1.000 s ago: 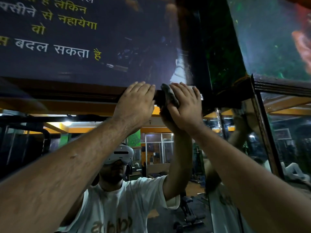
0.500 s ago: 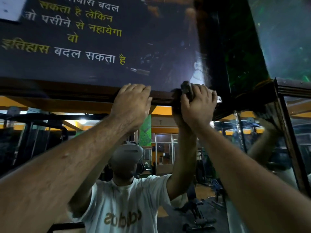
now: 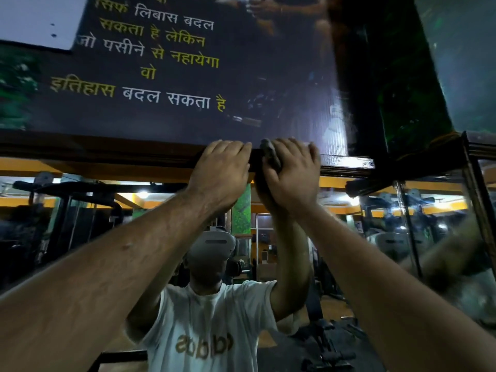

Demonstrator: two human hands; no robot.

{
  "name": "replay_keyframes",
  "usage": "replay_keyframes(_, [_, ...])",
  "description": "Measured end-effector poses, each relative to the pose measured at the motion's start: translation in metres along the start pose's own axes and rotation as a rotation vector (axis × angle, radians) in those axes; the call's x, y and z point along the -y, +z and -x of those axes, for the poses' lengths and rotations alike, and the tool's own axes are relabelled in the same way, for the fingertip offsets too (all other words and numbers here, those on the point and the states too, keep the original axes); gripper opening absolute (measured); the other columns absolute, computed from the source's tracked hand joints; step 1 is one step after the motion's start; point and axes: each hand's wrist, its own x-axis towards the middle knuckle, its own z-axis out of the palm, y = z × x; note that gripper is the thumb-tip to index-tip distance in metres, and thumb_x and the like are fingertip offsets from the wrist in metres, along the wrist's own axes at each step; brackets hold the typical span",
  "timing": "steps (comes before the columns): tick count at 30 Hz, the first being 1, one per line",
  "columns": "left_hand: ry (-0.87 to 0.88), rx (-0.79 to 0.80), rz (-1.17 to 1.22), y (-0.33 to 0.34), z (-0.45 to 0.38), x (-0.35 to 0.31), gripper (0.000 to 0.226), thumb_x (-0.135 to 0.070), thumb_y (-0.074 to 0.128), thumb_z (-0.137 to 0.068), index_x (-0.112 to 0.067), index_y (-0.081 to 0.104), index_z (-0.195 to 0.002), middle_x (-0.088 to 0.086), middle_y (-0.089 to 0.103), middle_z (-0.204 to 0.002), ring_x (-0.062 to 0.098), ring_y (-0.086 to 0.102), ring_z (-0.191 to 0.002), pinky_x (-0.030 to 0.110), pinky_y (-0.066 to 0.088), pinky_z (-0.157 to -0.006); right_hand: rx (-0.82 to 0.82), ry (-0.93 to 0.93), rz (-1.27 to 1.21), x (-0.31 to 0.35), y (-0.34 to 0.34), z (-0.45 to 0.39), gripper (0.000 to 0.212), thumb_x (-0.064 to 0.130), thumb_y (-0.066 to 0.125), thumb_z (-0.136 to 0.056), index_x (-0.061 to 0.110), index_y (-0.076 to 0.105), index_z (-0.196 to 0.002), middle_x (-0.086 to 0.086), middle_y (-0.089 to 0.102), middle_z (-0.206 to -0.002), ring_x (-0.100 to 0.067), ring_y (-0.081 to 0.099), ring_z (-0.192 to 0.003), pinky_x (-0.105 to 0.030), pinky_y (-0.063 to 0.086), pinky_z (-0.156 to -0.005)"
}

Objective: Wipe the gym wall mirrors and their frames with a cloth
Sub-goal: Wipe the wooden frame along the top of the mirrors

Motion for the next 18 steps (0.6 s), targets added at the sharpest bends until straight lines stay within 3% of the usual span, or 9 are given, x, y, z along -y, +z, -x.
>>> replay_keyframes(4, [-0.038,-0.023,-0.032,-0.004,0.007,0.019,0.049,-0.033,0.038,-0.106,-0.01,0.044,-0.149,0.008,0.052,-0.148,0.025,0.045,-0.139,0.042,0.026,-0.122,0.011,-0.084,0.026,-0.008,-0.004,-0.003,0.052,0.05,0.042,-0.094,0.022,0.066,-0.131,0.0,0.069,-0.129,-0.024,0.058,-0.126,-0.052,0.03,-0.117])
replay_keyframes(8, [-0.031,0.018,-0.041,-0.006,0.014,0.031,0.054,-0.033,0.035,-0.107,-0.009,0.035,-0.154,0.01,0.042,-0.157,0.025,0.034,-0.147,0.042,0.018,-0.126,-0.02,0.249,0.064,0.021,-0.001,-0.012,0.053,0.058,0.038,-0.094,0.021,0.07,-0.115,-0.002,0.07,-0.12,-0.026,0.056,-0.123,-0.049,0.025,-0.118])
replay_keyframes(11, [0.007,0.03,0.013,-0.01,0.013,0.034,0.054,-0.026,0.034,-0.106,-0.008,0.031,-0.157,0.011,0.035,-0.161,0.025,0.026,-0.152,0.038,0.011,-0.127,-0.03,0.111,-0.016,0.057,0.015,-0.007,0.045,0.05,0.043,-0.094,0.021,0.072,-0.11,-0.001,0.072,-0.115,-0.024,0.059,-0.119,-0.048,0.024,-0.116])
replay_keyframes(14, [-0.013,0.008,0.028,-0.016,0.022,0.047,0.055,-0.03,0.034,-0.108,-0.008,0.028,-0.158,0.011,0.031,-0.163,0.024,0.022,-0.153,0.037,0.009,-0.127,0.051,-0.061,-0.09,0.046,0.009,-0.006,0.044,0.046,0.047,-0.094,0.021,0.07,-0.122,0.0,0.071,-0.121,-0.024,0.06,-0.118,-0.049,0.03,-0.115])
replay_keyframes(16, [-0.067,-0.007,-0.007,-0.02,0.031,0.063,0.056,-0.034,0.035,-0.108,-0.009,0.029,-0.157,0.011,0.032,-0.163,0.025,0.023,-0.153,0.04,0.01,-0.127,0.062,-0.04,-0.059,0.031,0.005,-0.006,0.042,0.044,0.051,-0.094,0.02,0.068,-0.125,-0.003,0.07,-0.123,-0.026,0.059,-0.118,-0.047,0.031,-0.113])
replay_keyframes(18, [-0.11,-0.021,-0.044,-0.022,0.04,0.081,0.056,-0.038,0.036,-0.107,-0.008,0.034,-0.155,0.011,0.037,-0.16,0.027,0.027,-0.152,0.044,0.013,-0.127,-0.015,0.133,0.004,0.03,0.006,-0.005,0.043,0.046,0.046,-0.093,0.02,0.068,-0.119,-0.004,0.069,-0.12,-0.027,0.057,-0.118,-0.047,0.029,-0.115])
